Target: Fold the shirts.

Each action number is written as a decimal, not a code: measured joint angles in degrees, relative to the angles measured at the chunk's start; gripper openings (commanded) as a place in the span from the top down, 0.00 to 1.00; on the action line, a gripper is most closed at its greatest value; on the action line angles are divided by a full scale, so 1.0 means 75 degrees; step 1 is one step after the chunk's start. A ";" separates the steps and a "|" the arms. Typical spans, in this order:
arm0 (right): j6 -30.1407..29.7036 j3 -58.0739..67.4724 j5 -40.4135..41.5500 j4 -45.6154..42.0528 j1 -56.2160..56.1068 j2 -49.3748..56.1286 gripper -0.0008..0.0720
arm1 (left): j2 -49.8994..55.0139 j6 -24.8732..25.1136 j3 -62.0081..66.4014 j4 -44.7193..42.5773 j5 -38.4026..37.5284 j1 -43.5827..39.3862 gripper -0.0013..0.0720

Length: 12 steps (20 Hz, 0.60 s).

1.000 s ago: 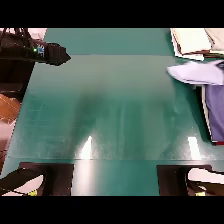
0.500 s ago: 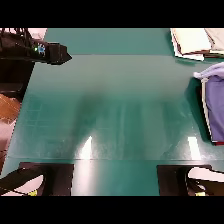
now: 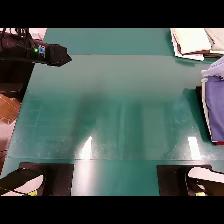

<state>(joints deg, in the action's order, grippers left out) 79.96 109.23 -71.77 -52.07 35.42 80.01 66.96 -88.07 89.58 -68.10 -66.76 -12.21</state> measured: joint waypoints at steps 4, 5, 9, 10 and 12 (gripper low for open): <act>0.0096 -0.1224 -0.0580 -0.0976 0.0487 -0.0784 0.96 | 0.0000 0.0067 0.0000 0.0000 -0.0020 0.0000 0.95; 0.0108 -0.1682 -0.0659 -0.1323 0.0627 -0.1037 0.96 | 0.0000 0.0096 0.0000 -0.0003 -0.0029 0.0000 0.95; 0.0128 -0.3710 -0.0854 -0.2498 0.1204 -0.2084 0.96 | 0.0000 0.0181 0.0000 -0.0003 -0.0044 0.0000 0.95; 0.0128 -0.4185 -0.0866 -0.2734 0.1335 -0.2311 0.91 | 0.0000 0.0213 0.0000 -0.0003 -0.0044 0.0000 0.95; 0.0131 -0.5103 -0.0848 -0.3179 0.1635 -0.2754 0.42 | 0.0000 0.0294 0.0000 -0.0003 -0.0058 0.0000 0.95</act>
<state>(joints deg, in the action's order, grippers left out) 80.95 70.96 -78.13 -75.92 47.68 59.35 66.96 -85.86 89.58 -68.12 -67.20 -12.21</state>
